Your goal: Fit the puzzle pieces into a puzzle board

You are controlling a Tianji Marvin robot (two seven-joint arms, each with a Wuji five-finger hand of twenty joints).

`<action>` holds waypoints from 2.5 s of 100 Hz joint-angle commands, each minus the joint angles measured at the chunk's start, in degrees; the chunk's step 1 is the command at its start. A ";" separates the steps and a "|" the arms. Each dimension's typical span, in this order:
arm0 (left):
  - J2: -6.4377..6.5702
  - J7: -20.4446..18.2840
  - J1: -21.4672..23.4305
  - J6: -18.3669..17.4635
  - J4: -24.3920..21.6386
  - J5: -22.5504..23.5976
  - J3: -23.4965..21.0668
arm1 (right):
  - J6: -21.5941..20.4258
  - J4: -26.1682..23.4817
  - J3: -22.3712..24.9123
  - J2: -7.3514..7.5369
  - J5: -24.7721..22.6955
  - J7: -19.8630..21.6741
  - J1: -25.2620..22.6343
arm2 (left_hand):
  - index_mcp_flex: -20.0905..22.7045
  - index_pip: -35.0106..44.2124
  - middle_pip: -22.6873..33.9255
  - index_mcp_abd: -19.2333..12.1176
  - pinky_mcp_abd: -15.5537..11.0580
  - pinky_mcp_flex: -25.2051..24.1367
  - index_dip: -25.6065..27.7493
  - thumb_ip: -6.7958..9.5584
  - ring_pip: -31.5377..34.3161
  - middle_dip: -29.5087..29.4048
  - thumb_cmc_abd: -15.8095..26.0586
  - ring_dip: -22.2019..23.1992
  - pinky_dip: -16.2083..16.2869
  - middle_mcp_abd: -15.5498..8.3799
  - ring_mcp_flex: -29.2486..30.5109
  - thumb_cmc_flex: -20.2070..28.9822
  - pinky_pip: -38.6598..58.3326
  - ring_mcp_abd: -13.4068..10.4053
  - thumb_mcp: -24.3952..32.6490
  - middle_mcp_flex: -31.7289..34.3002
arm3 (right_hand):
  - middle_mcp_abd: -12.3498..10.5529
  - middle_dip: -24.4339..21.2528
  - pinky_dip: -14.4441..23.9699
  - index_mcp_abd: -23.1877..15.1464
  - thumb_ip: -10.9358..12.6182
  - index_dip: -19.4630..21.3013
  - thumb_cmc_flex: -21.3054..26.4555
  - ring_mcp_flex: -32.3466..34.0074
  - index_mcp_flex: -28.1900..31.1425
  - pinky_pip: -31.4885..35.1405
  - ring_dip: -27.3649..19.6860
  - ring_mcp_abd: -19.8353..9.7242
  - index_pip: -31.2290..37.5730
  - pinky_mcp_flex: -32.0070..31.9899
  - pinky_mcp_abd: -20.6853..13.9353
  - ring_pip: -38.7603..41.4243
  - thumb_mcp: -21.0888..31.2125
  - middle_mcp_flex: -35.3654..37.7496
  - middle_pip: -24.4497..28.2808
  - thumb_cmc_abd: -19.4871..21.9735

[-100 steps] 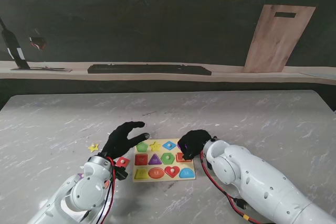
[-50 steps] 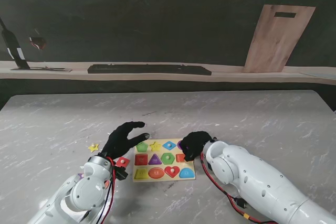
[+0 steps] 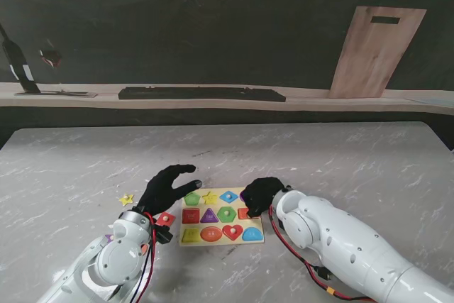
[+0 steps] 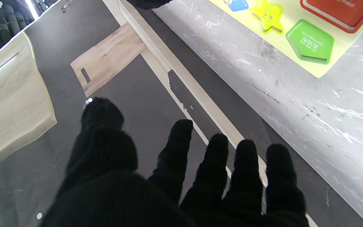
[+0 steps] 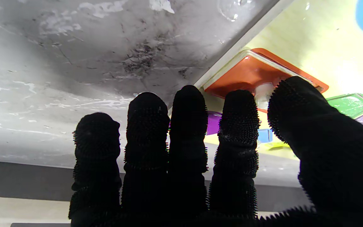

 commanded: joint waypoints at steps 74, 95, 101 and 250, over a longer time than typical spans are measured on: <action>-0.13 0.22 0.32 -0.42 -0.29 0.11 -0.17 | 3.80 0.55 -3.89 -1.26 1.84 1.05 1.23 | 1.00 -0.13 -0.79 -1.26 5.68 -0.46 -0.32 1.80 -1.33 -0.51 1.33 -0.20 0.64 -0.41 1.31 -0.71 -0.65 -0.58 -1.40 0.60 | 3.08 1.00 1.00 -2.41 2.75 -2.38 3.73 3.16 3.02 4.65 0.48 1.13 -1.91 1.36 2.80 3.64 3.58 2.79 2.53 0.11; -0.12 0.14 0.27 -0.40 -0.25 0.03 -0.12 | 4.81 0.02 -3.56 -0.94 0.71 1.19 0.62 | 1.04 -0.06 -0.76 -1.26 5.69 -0.45 -0.29 1.79 -1.34 -0.50 1.31 -0.21 0.64 -0.57 1.33 -0.72 -0.60 -0.70 -1.40 0.64 | 3.17 1.12 1.14 -2.71 0.17 -2.40 2.48 3.37 3.90 5.01 0.35 1.74 -1.32 1.28 3.49 3.92 -0.09 3.35 2.55 1.19; -0.12 0.16 0.27 -0.43 -0.23 0.08 -0.11 | 5.15 -0.16 -3.45 -0.86 0.40 1.24 0.45 | 1.05 -0.05 -0.77 -1.27 5.67 -0.47 -0.28 1.79 -1.35 -0.50 1.30 -0.22 0.63 -0.47 1.30 -0.73 -0.61 -0.62 -1.40 0.61 | 3.27 1.14 1.18 -2.76 -0.43 -2.34 1.01 3.35 3.82 5.09 0.30 1.87 -1.25 1.17 3.75 3.94 -1.70 3.40 2.50 1.54; -0.14 -0.47 -0.60 0.41 0.60 -0.43 0.68 | -17.52 -24.99 44.88 4.20 -21.04 9.21 -33.07 | 1.00 -0.07 -0.78 -1.30 5.64 -0.51 -0.28 1.78 -1.34 -0.51 1.31 -0.22 0.60 -0.52 1.26 -0.70 -0.58 -0.62 -1.39 0.61 | -0.56 -1.13 -2.21 -0.53 6.52 9.63 -3.73 -7.74 -17.88 -6.47 -9.35 -0.39 -17.40 -7.36 0.42 -18.47 0.78 -12.25 -7.30 1.49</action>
